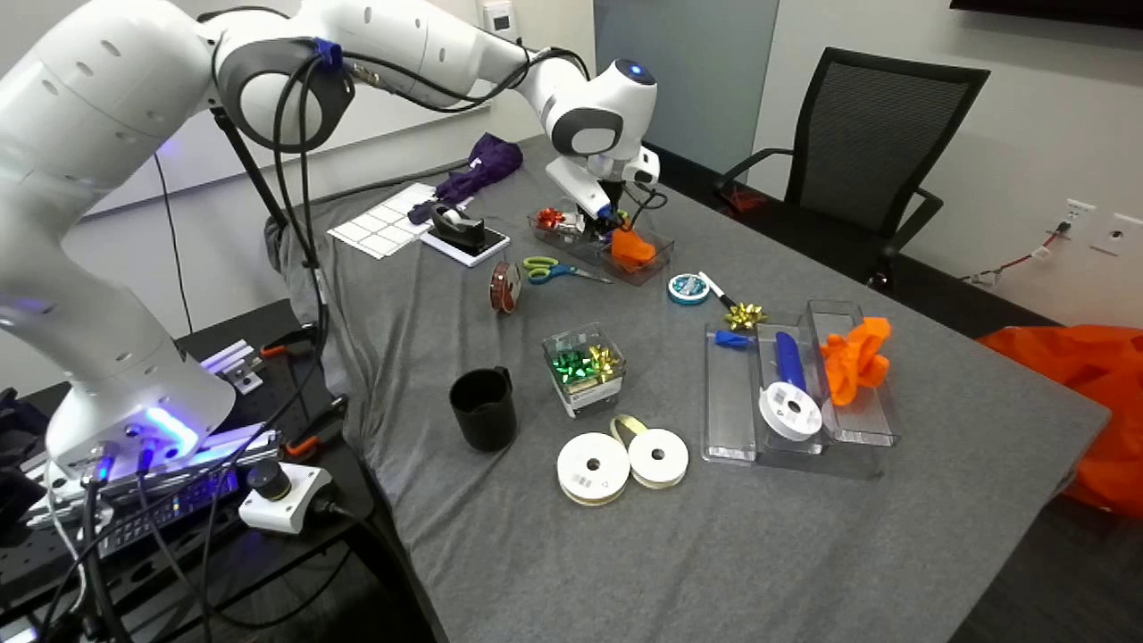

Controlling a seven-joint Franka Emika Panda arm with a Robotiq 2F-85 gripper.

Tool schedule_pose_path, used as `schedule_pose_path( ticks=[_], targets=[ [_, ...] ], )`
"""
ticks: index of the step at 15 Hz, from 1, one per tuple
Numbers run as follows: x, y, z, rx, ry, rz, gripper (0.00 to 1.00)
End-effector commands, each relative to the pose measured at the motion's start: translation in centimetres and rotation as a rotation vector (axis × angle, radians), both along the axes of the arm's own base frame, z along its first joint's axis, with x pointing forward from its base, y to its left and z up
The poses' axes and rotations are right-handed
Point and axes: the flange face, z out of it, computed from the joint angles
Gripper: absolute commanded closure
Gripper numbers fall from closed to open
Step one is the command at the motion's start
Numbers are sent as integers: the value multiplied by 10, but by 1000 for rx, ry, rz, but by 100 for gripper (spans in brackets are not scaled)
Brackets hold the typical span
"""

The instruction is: Put the white object and red disc in the container at the back.

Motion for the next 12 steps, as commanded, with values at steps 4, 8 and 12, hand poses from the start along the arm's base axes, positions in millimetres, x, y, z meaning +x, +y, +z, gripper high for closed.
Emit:
schedule_pose_path(
  ticks=[4,8,12],
  targets=[
    [-7,-8,6,13,13,78,27],
    [-27,-31,20,-61,13,284,2],
    [-57,-65,41,-167,10,482,0]
  ],
)
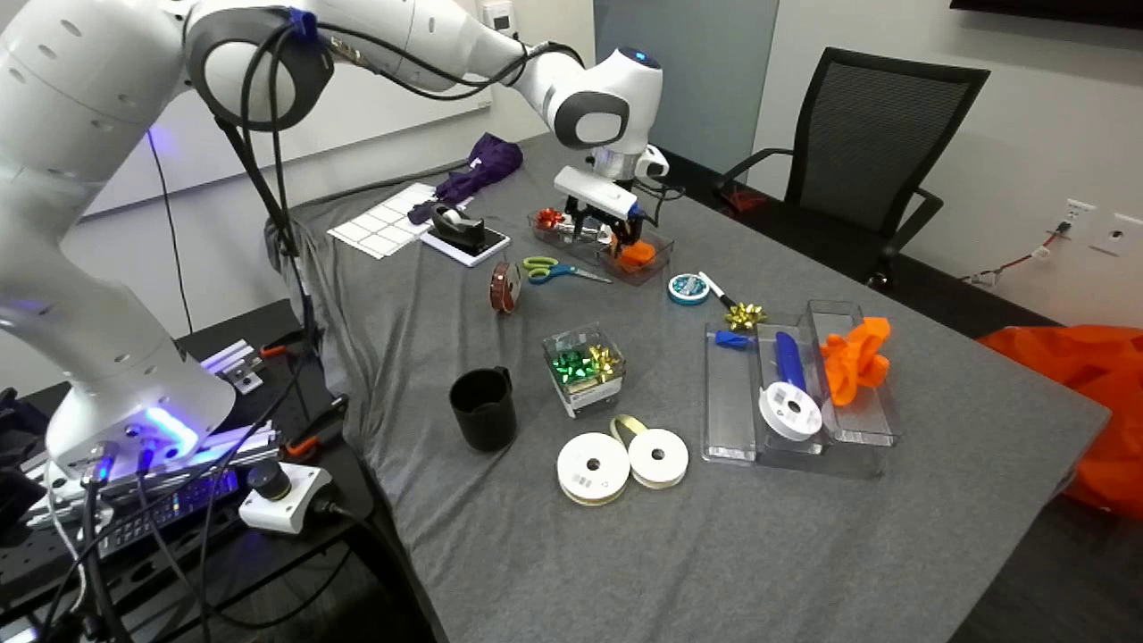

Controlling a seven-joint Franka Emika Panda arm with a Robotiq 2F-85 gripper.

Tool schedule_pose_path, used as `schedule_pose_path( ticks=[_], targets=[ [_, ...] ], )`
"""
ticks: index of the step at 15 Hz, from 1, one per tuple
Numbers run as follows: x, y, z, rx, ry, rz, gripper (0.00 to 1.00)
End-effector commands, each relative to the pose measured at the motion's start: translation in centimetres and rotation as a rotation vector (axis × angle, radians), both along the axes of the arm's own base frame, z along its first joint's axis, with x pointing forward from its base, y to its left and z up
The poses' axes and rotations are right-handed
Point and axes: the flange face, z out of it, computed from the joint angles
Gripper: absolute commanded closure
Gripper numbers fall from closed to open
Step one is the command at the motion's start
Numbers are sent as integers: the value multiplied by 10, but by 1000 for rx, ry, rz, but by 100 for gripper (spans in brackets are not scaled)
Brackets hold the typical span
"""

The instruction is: Put the white object and red disc in the container at the back.

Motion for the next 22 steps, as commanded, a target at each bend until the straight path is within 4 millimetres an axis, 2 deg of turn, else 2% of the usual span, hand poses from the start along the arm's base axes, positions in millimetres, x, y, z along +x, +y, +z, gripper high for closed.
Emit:
schedule_pose_path(
  ticks=[1,6,11,12,17,22],
  targets=[
    [-39,-25,27,-81,14,181,0],
    [-75,-48,45,-184,7,412,0],
    [-101,-71,42,-242,-26,537,0],
    [-82,-66,38,-227,-3,487,0],
    [-91,-71,36,-231,-9,507,0],
    [-100,-61,42,-222,-47,592,0]
  ],
)
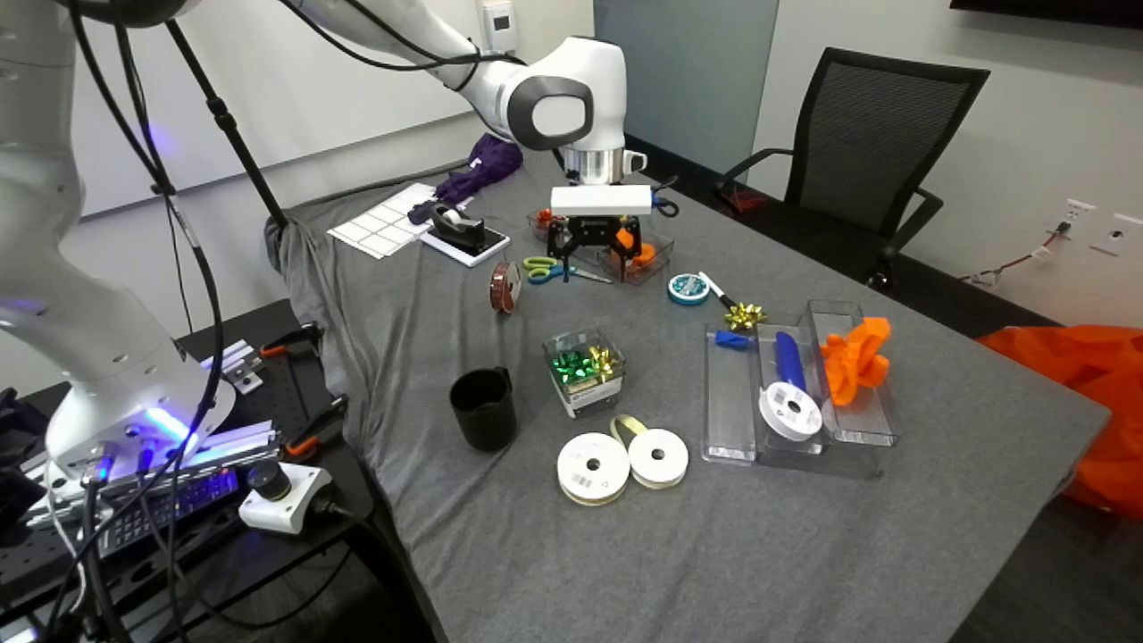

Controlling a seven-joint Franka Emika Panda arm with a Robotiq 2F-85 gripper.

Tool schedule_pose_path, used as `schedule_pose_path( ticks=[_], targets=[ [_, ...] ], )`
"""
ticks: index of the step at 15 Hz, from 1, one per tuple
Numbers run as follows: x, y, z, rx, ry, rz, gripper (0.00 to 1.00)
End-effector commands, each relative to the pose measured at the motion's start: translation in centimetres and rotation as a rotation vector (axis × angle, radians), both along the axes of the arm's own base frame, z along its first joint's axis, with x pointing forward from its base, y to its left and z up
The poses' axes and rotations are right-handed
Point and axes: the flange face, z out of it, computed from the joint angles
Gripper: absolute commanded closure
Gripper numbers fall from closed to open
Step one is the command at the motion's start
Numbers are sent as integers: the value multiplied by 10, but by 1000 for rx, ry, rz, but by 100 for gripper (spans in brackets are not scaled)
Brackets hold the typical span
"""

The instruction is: Put the white object and red disc in the container at the back.

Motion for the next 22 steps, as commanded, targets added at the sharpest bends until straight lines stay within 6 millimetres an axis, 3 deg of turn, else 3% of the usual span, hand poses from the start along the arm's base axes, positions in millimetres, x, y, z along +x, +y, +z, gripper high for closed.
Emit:
schedule_pose_path(
  ticks=[1,6,10,16,22],
  targets=[
    [-12,10,8,20,-35,80,0],
    [-25,29,14,84,-39,164,0],
    [-48,49,20,161,-27,198,0],
    [-80,81,5,218,12,157,0],
    [-90,140,-19,199,1,102,0]
  ],
)
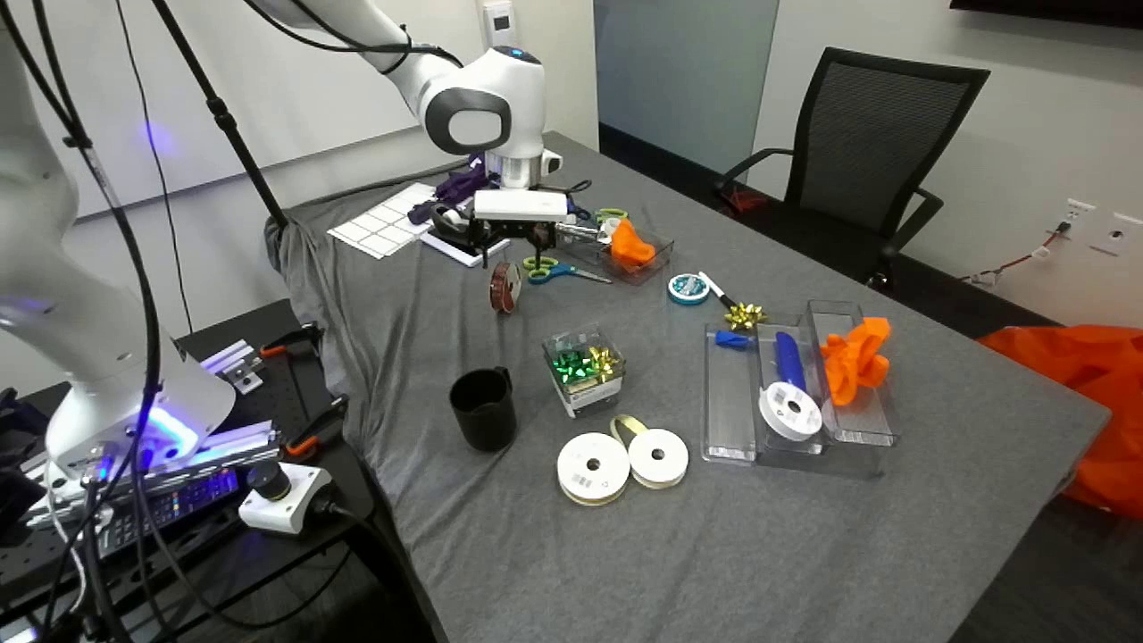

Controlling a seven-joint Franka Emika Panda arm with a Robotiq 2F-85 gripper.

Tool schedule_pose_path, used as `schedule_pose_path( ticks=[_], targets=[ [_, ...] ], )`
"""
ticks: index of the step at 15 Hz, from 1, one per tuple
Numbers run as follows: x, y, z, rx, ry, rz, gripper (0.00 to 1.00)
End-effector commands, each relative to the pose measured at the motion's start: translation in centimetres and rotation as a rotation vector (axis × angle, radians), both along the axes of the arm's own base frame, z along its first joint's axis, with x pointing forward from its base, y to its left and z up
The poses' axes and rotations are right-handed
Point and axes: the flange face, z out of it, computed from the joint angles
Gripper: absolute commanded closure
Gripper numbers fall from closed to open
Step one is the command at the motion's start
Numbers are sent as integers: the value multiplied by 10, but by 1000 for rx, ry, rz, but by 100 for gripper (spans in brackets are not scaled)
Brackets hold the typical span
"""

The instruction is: Put the white object and red disc in the container at the back.

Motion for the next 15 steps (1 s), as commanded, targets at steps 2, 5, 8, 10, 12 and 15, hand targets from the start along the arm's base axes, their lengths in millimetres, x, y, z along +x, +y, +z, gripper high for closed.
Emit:
schedule_pose_path(
  ticks=[2,5,8,10,12,15],
  targets=[
    [-17,39,-11,-9,-39,-37,0],
    [-20,49,-22,-27,-58,-69,0],
    [-19,49,-28,-61,-71,-118,27],
    [-19,46,-28,-84,-66,-148,43],
    [-20,41,-25,-103,-70,-168,57],
    [-18,32,-21,-124,-75,-181,77]
  ],
)
